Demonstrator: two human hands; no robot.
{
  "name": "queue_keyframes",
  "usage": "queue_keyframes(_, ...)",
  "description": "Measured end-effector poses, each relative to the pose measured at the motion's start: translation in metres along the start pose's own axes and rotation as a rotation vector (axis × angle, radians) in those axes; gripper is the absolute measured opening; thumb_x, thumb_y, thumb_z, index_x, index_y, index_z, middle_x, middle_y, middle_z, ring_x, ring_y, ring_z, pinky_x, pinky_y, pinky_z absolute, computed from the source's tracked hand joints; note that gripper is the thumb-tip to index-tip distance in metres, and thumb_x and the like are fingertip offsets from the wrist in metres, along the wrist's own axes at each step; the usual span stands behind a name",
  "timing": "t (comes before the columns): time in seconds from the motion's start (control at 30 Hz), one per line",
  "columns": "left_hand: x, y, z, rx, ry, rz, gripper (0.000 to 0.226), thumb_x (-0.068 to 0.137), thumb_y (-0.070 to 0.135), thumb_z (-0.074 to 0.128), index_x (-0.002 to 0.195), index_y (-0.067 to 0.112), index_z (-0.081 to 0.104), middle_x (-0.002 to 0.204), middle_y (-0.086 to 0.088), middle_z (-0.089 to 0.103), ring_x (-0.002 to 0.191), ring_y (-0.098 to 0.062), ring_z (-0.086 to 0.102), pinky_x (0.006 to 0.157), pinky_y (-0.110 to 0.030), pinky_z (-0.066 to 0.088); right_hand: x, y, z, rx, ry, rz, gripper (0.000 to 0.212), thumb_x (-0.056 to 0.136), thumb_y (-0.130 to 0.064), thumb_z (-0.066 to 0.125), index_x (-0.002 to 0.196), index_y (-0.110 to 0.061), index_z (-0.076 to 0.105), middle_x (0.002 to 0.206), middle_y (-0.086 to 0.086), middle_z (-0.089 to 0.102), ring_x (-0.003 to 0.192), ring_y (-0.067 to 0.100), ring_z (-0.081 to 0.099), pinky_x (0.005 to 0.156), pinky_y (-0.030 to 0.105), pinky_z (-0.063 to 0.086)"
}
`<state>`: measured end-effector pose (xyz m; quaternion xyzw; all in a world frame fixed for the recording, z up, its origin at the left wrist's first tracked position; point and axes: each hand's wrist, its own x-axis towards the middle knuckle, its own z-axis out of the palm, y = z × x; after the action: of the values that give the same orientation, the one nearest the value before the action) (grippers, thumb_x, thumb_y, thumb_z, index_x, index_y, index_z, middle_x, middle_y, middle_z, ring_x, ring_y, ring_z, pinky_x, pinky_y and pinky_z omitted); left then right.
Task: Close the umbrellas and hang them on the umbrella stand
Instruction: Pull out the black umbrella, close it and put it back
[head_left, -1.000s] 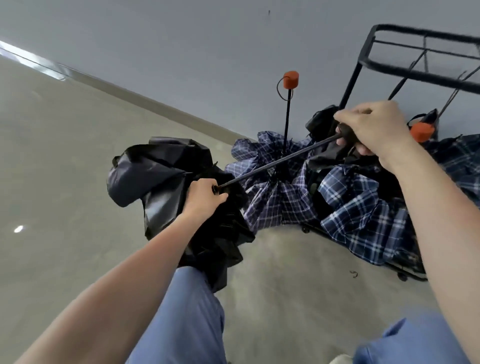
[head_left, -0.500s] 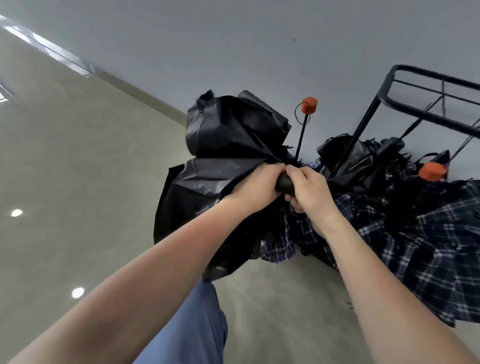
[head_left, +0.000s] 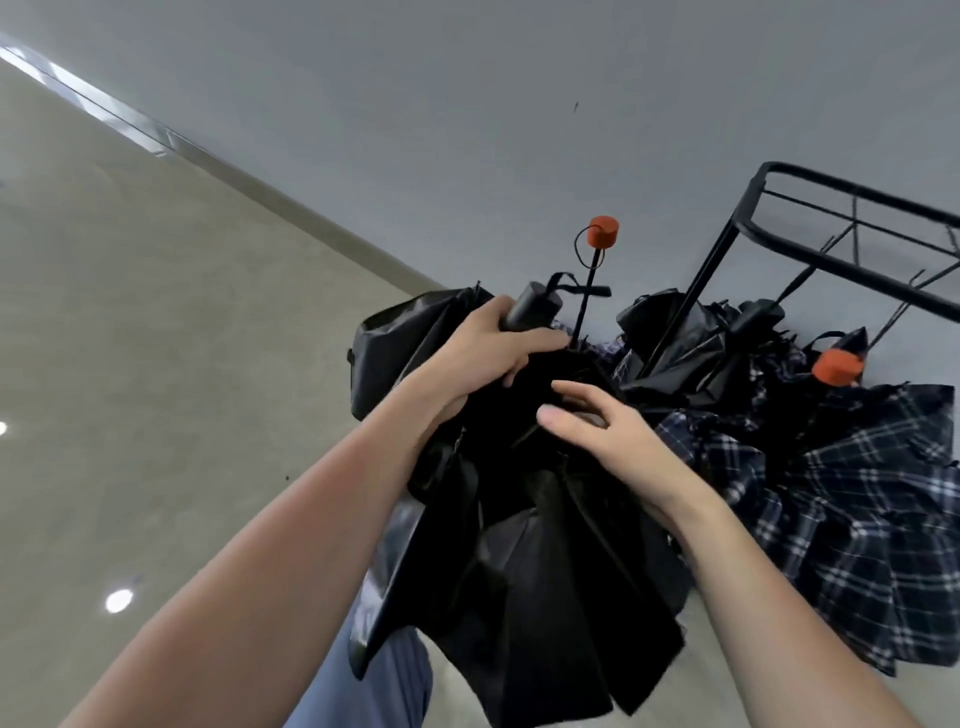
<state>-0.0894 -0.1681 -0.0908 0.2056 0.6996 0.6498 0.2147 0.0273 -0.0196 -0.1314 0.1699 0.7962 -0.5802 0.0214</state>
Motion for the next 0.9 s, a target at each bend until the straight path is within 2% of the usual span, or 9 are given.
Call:
queue_keyframes(0.13,-0.003,-0.004,0.008,-0.063,-0.123,-0.037,0.044,0.073,0.043,0.083,0.092,0.016,0.054,0.063,-0.002,0.051,0.06,-0.019,0.047,0.055,-0.029,0.04,-0.002,0.003,0.013,-0.009,-0.002,-0.027,0.088,0.052,-0.058,0.09,0.131,-0.033,0.06,0.127,-0.007,0.062,0.097,0.003,0.071,0.081,0.017,0.055)
queue_keyframes(0.2,-0.006,-0.009,0.013,-0.076,-0.183,-0.025,0.037,0.081,0.052,0.074,0.091,0.021,0.057,0.068,0.0,0.051,0.062,-0.013,0.048,0.059,-0.028,0.041,-0.001,0.002,0.018,0.1,0.064,-0.031,0.09,0.057,-0.059,0.087,0.135,-0.027,0.056,0.126,-0.006,0.064,0.1,0.008,0.071,0.088,0.024,0.056)
queue_keyframes(0.33,-0.015,-0.018,0.023,-0.171,-0.262,-0.083,0.046,0.094,0.061,0.048,0.101,0.018,0.062,0.081,-0.005,0.057,0.058,-0.009,0.05,0.06,-0.028,0.04,0.002,-0.008,0.024,0.26,0.141,-0.074,0.069,0.079,-0.057,0.073,0.13,-0.016,0.053,0.108,0.0,0.073,0.091,0.013,0.072,0.086,0.03,0.058)
queue_keyframes(0.47,-0.02,-0.023,0.035,-0.246,-0.241,-0.125,0.046,0.103,0.05,0.035,0.096,0.014,0.063,0.073,-0.012,0.054,0.057,-0.019,0.047,0.058,-0.033,0.037,0.003,-0.013,0.032,0.319,0.218,-0.168,0.041,0.087,-0.048,0.068,0.115,-0.019,0.062,0.09,0.013,0.071,0.06,0.019,0.062,0.064,0.036,0.056)
queue_keyframes(0.57,-0.025,-0.025,0.035,-0.197,-0.248,-0.262,0.077,0.094,0.074,0.032,0.097,0.004,0.064,0.076,-0.017,0.052,0.061,-0.025,0.05,0.063,-0.036,0.042,0.006,-0.012,0.031,0.244,0.229,-0.18,0.038,0.087,-0.054,0.064,0.099,-0.018,0.066,0.082,0.017,0.071,0.054,0.021,0.059,0.055,0.037,0.054)
queue_keyframes(0.63,-0.027,-0.024,0.03,-0.058,-0.313,-0.368,0.102,0.081,0.089,0.03,0.122,0.002,0.062,0.082,-0.005,0.066,0.068,-0.017,0.062,0.073,-0.028,0.051,0.008,-0.013,0.024,0.258,0.253,-0.138,0.042,0.083,-0.06,0.065,0.094,-0.02,0.063,0.075,0.004,0.071,0.056,0.021,0.063,0.054,0.036,0.054)
queue_keyframes(0.7,-0.033,-0.016,0.026,0.102,-0.357,-0.31,0.1,0.074,0.091,0.03,0.14,0.02,0.053,0.107,0.017,0.071,0.087,0.002,0.065,0.096,-0.024,0.049,0.012,-0.014,0.015,0.3,0.288,-0.096,0.043,0.084,-0.059,0.065,0.095,-0.018,0.06,0.08,0.0,0.072,0.062,0.015,0.07,0.053,0.03,0.055)
queue_keyframes(0.77,-0.042,-0.005,0.025,0.247,-0.332,-0.102,0.076,0.072,0.089,0.029,0.124,0.042,0.058,0.109,0.033,0.065,0.099,0.018,0.057,0.103,-0.026,0.041,0.015,-0.016,0.01,0.321,0.304,-0.112,0.038,0.086,-0.058,0.063,0.085,-0.021,0.06,0.067,-0.003,0.064,0.051,0.01,0.062,0.046,0.025,0.049)
queue_keyframes(0.9,-0.049,-0.009,0.025,0.233,-0.27,0.078,0.055,0.088,0.071,0.033,0.127,0.039,0.057,0.122,0.014,0.069,0.116,-0.001,0.062,0.106,-0.037,0.045,0.02,-0.021,0.005,0.366,0.348,-0.14,0.04,0.092,-0.055,0.058,0.08,-0.017,0.061,0.055,-0.006,0.056,0.045,0.013,0.05,0.043,0.024,0.045)
